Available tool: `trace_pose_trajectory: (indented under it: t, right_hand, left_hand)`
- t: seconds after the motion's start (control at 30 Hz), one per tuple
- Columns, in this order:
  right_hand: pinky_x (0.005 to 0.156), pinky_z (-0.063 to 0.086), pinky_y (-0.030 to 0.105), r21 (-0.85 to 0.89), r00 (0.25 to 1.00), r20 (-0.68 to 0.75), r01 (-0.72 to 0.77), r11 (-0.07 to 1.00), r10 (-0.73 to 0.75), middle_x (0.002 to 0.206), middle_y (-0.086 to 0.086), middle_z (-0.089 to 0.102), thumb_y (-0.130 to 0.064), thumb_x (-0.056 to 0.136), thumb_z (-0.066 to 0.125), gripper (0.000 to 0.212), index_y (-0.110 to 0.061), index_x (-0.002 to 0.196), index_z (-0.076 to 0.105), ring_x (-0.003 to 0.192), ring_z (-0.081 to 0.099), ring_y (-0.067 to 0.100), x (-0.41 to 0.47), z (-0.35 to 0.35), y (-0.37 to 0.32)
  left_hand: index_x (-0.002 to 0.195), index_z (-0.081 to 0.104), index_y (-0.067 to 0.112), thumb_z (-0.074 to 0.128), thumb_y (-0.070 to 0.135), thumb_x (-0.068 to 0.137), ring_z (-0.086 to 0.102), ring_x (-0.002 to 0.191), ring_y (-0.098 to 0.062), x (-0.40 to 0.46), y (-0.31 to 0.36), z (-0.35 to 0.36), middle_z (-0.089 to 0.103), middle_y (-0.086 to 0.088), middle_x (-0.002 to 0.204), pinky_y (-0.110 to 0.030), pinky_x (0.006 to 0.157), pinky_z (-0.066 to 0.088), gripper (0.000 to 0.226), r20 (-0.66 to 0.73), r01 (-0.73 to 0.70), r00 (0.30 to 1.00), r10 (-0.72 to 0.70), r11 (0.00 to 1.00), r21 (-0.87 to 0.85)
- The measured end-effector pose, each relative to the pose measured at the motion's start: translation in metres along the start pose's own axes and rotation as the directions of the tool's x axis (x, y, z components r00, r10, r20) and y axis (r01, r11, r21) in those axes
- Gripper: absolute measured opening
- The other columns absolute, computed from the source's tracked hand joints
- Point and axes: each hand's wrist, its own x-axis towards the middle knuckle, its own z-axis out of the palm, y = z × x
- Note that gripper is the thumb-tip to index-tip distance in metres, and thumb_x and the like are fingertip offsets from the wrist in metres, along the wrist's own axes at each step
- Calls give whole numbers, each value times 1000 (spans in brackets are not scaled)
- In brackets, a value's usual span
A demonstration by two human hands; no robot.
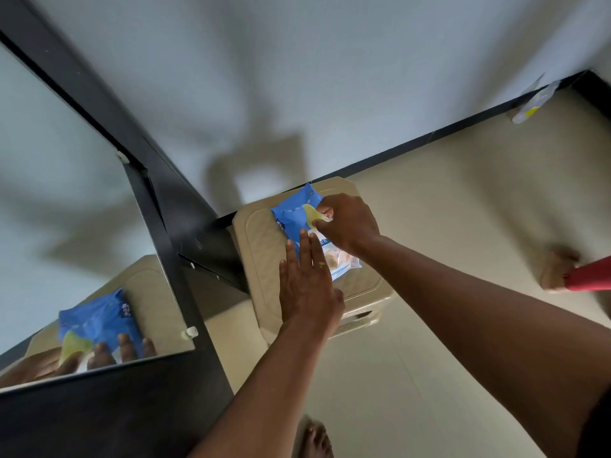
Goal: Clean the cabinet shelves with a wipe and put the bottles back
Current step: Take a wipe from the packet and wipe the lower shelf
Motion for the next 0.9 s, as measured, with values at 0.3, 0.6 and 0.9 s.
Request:
trace_pose_trajectory:
  t: [0.3,0.6,0.9]
  right_hand:
    - [76,60,34,147,995,-15,-99,984,102,100,-1,77,-32,81,78,17,-20,93,80,84,70,17,1,-6,-1]
    - [77,59,39,494,988,31,-147,857,151,79,2,73,-18,78,79,9,-10,80,75,74,69,19,2,-35,-14]
    - [74,64,45,775,963,237,-267,573,129,91,28,71,5,85,71,19,-4,102,73,69,70,26,-76,-96,-26]
  left_hand:
    - [161,-18,20,56,39,99,-14,159,-31,1,0,10,-24,-1,171,-43,129,4,98,55,16,998,-21,995,102]
    - [162,-17,20,54,33,97,-12,159,-31,1,3,5,-22,2,171,-45,129,3,96,88,38,995,-44,997,63]
    - [163,21,23,48,26,105,25,156,-15,-38,45,-50,26,3,169,-38,125,27,64,-104,95,975,-198,788,-608]
